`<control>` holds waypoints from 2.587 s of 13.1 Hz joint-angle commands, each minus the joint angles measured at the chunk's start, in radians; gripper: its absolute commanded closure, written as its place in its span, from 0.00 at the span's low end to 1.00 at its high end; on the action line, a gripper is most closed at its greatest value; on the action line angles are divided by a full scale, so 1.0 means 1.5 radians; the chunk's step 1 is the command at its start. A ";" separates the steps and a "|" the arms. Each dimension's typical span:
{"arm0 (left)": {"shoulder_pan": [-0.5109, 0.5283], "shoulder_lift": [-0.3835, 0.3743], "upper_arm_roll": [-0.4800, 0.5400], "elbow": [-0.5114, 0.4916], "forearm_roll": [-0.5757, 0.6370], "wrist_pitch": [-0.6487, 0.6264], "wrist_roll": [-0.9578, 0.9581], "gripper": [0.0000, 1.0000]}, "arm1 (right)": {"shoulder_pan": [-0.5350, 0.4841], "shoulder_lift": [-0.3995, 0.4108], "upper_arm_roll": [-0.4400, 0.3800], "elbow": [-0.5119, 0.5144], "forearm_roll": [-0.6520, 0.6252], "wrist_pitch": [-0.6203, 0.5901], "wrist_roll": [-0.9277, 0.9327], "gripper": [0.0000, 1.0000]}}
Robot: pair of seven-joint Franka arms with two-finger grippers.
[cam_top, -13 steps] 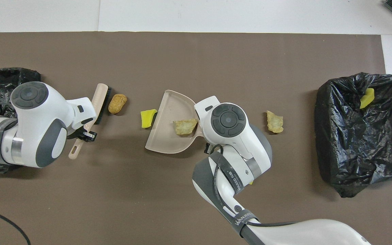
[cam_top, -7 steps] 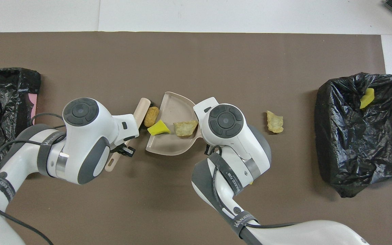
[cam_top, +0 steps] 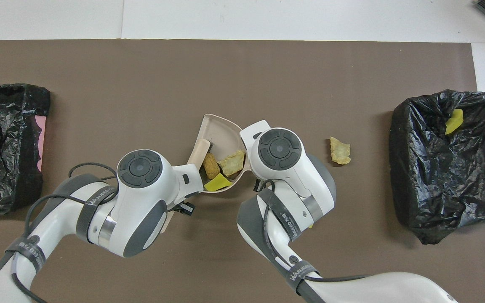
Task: Sweep and dump trash in bin
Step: 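Carry the loaded dustpan with the right gripper over the nearby black bag, then tip the dustpan with the right gripper to dump trash into the bag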
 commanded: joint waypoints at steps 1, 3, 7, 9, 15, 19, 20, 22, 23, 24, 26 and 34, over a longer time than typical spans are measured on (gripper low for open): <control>0.004 -0.010 0.013 0.006 -0.009 -0.038 -0.009 1.00 | -0.012 -0.022 0.005 -0.006 -0.012 -0.014 0.007 1.00; 0.016 -0.006 0.013 0.017 -0.008 -0.039 -0.056 1.00 | -0.026 -0.040 0.005 -0.007 -0.002 -0.019 -0.033 1.00; 0.006 -0.006 0.011 0.014 -0.008 -0.030 -0.222 1.00 | -0.051 -0.071 0.006 -0.005 0.024 -0.027 -0.113 1.00; -0.021 -0.015 0.007 0.002 -0.008 -0.024 -0.339 1.00 | -0.073 -0.095 0.005 -0.002 0.076 -0.041 -0.198 1.00; -0.158 -0.092 0.004 -0.113 -0.016 0.053 -0.458 1.00 | -0.204 -0.143 0.000 0.062 0.125 -0.218 -0.411 1.00; -0.256 -0.146 0.005 -0.174 -0.065 0.078 -0.525 1.00 | -0.331 -0.152 -0.003 0.110 0.112 -0.304 -0.590 1.00; -0.263 -0.153 0.004 -0.183 -0.087 0.078 -0.526 1.00 | -0.360 -0.153 -0.004 0.115 0.109 -0.318 -0.620 1.00; -0.279 -0.159 0.004 -0.187 -0.136 0.078 -0.528 1.00 | -0.430 -0.153 -0.005 0.116 0.101 -0.330 -0.691 1.00; -0.280 -0.159 0.004 -0.188 -0.139 0.078 -0.533 1.00 | -0.464 -0.153 -0.006 0.116 0.083 -0.326 -0.736 1.00; -0.280 -0.159 0.003 -0.188 -0.144 0.080 -0.540 1.00 | -0.499 -0.152 -0.005 0.117 0.047 -0.319 -0.777 1.00; -0.286 -0.159 0.004 -0.188 -0.146 0.086 -0.541 1.00 | -0.545 -0.152 -0.005 0.117 -0.026 -0.308 -0.823 1.00; -0.300 -0.139 0.005 -0.188 -0.147 0.105 -0.540 0.83 | -0.640 -0.160 -0.007 0.110 -0.274 -0.090 -0.889 1.00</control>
